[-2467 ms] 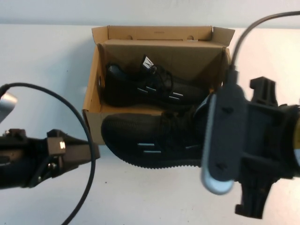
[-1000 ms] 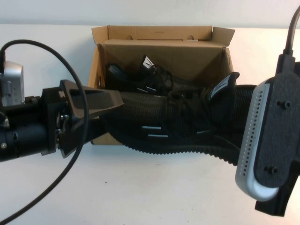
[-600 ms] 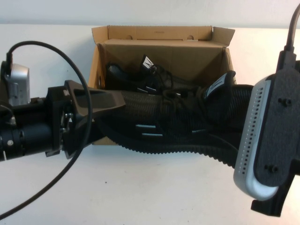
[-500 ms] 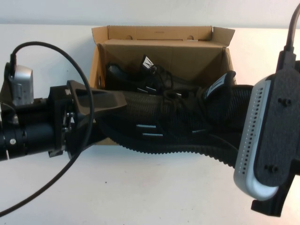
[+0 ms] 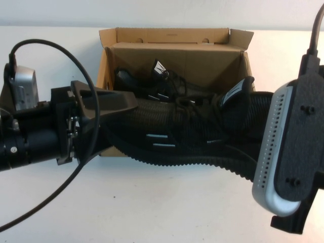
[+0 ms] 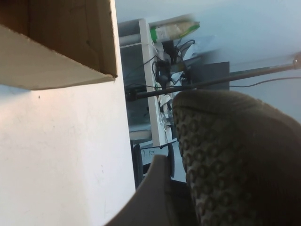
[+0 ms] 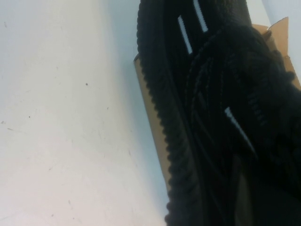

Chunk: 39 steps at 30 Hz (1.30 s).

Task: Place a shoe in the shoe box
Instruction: Hand over the shoe

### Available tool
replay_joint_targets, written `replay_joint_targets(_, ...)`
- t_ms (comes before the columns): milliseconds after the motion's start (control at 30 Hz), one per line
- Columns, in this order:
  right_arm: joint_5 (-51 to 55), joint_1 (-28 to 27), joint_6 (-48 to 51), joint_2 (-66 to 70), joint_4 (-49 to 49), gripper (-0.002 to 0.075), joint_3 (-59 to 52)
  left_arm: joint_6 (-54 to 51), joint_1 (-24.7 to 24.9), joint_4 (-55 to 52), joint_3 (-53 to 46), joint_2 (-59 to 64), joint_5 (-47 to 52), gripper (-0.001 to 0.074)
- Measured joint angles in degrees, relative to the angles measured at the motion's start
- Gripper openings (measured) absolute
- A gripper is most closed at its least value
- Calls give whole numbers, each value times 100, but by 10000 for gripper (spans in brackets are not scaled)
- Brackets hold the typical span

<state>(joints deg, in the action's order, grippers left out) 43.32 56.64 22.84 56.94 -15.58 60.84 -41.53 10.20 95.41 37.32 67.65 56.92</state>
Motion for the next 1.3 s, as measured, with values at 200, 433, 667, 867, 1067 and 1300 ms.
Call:
replay_joint_targets(200, -78, 0, 0, 0, 0, -4, 0, -65, 120, 19, 0, 5, 27, 657)
replay_joint_targets(433, -100, 0, 0, 0, 0, -4, 0, -86, 228, 46, 0, 116, 2, 653)
replay_joint_targets(667, -12, 0, 0, 0, 0, -4, 0, -86, 228, 46, 9, 116, -9, 589)
replay_joint_targets(867, 26, 0, 0, 0, 12, -4, 0, -86, 228, 59, 9, 116, -9, 404)
replay_joint_targets(1067, 26, 0, 0, 0, 57, -4, 0, -109, 228, 59, 9, 116, -46, 272)
replay_joint_targets(1300, 36, 0, 0, 0, 182, -5, 0, -275, 228, 59, 9, 116, -59, 199)
